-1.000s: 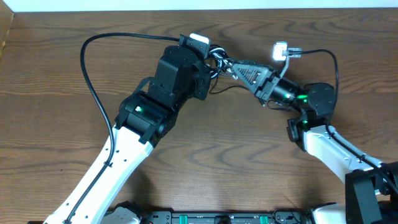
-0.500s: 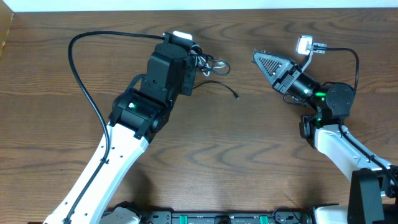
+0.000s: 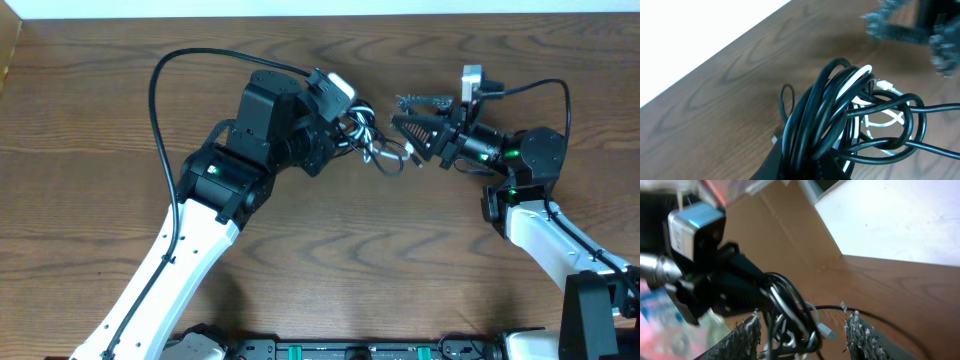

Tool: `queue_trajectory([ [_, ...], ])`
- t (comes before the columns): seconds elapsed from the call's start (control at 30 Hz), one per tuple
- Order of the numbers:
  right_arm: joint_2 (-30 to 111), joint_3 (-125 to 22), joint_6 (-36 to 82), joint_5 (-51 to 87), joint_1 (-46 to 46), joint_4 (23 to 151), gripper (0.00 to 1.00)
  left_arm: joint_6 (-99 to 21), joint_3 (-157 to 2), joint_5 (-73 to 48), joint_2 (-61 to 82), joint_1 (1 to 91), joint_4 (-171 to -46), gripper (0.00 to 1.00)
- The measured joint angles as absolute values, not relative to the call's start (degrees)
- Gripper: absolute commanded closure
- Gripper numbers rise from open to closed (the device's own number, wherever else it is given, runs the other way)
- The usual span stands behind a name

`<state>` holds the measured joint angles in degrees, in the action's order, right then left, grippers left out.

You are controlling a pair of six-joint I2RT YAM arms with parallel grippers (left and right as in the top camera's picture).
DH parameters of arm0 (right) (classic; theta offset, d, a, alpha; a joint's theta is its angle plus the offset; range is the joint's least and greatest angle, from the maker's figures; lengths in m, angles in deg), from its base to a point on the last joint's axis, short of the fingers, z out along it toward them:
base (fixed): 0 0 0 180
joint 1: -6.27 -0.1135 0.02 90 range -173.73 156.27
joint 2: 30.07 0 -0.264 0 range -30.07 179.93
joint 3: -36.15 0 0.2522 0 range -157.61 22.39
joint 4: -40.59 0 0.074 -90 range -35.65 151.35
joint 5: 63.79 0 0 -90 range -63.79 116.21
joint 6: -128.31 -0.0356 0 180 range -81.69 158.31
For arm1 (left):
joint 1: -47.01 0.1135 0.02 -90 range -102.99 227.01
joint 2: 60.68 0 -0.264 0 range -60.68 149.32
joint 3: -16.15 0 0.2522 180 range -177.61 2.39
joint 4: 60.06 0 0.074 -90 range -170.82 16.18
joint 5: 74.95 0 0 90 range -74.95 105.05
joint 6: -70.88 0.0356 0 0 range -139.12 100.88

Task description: Untangle cables

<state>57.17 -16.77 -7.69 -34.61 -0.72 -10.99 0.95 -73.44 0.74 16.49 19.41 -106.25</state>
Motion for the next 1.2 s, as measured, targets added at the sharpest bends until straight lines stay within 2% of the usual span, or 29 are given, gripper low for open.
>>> queue_trajectory([
  [0.3,57.17,-16.77,3.94,-37.98,-2.27,-10.97,0.45,13.52,-73.44,-7.04,16.49,19.41,-107.1,0.92],
  [0.37,57.17,-16.77,6.08,-38.87,-3.56,-11.02,0.54,16.04,-73.44,-9.05,16.49,19.41,-107.1,0.92],
  [0.43,57.17,-16.77,8.42,-39.48,-4.98,-10.95,0.67,18.2,-73.44,-10.45,16.49,19.41,-107.1,0.93],
  [0.53,56.93,-16.81,10.89,-40.25,-6.2,-10.69,0.99,20.01,-73.38,-10.73,16.51,19.54,-107.34,0.92],
  [0.63,56.8,-16.84,12.04,-40.71,-6.4,-9.84,0.99,20.45,-73.38,-10.71,16.57,19.7,-107.45,0.91],
  [0.7,56.8,-16.84,12.5,-40.82,-6.4,-9.7,0.99,20.78,-73.38,-10.73,16.6,19.74,-107.49,0.73],
  [0.8,56.8,-16.84,12.74,-40.82,-6.6,-9.2,0.99,21.54,-73.38,-11.83,16.57,19.59,-107.12,0.35],
  [0.83,56.8,-16.84,12.77,-40.77,-6.64,-9.01,0.99,21.54,-73.38,-12.13,16.57,19.5,-107.01,0.19],
  [0.87,56.8,-16.84,12.83,-40.64,-6.62,-8.96,0.99,21.78,-73.38,-12.33,16.57,19.39,-107.04,0.11],
  [1.03,56.8,-16.84,12.94,-39.09,-5.48,-8.9,0.99,18.13,-73.38,-12.64,16.57,19.35,-107.04,0.1],
  [1.2,56.8,-16.84,12.94,-36.16,-3.86,-8.87,0.99,9.5,-73.38,-8.11,16.57,19.37,-107.01,0.1],
])
